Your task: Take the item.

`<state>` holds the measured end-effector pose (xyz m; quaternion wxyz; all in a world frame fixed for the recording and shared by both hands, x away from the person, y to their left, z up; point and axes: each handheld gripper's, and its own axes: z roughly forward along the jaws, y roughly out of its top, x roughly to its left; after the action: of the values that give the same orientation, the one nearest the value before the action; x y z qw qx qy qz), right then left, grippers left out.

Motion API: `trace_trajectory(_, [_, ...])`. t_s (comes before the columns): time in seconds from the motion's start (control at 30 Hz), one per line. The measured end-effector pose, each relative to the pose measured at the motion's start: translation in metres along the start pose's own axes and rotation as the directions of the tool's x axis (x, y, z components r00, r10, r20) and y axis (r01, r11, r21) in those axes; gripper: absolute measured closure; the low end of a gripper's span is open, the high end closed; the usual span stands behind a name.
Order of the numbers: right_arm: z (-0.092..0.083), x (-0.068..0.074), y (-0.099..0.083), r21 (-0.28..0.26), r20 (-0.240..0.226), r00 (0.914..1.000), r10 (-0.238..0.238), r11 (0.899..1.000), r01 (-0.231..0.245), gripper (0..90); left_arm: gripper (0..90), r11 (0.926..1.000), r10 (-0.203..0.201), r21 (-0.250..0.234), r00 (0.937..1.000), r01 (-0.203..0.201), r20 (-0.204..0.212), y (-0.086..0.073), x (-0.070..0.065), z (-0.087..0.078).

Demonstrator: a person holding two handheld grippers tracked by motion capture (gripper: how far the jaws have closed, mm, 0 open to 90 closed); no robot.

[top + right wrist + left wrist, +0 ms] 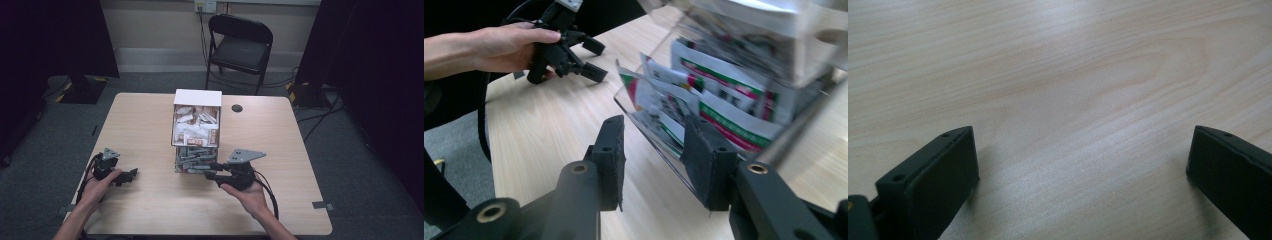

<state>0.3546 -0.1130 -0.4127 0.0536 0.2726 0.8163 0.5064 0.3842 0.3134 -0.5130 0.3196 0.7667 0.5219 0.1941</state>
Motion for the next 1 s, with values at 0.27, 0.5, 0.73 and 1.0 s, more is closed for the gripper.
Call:
trace_trajectory(0.27, [0.017,0.001,0.004,0.003,-0.034,0.9994,0.005,1.000,-0.005,57.3,0.0,1.0000,0.000,0.002,1.0000,0.000,0.001,0.000,0.000,0.000])
trace_trajectory(0.5, [0.029,-0.003,0.001,0.022,-0.032,0.9995,0.003,1.000,-0.002,63.6,0.0,1.0000,0.000,0.000,1.0000,0.000,0.000,0.000,0.000,0.000])
trace_trajectory(0.73, [0.038,-0.005,-0.001,0.037,-0.043,0.9988,-0.022,0.999,0.024,69.4,0.0,1.0000,0.000,0.000,1.0000,0.000,0.000,0.000,0.000,0.000])
trace_trajectory(1.0, [0.042,-0.008,-0.003,0.032,-0.047,0.9989,-0.006,0.999,0.008,71.2,0.0,1.0000,0.000,0.000,1.0000,0.000,0.000,0.000,0.000,0.000])
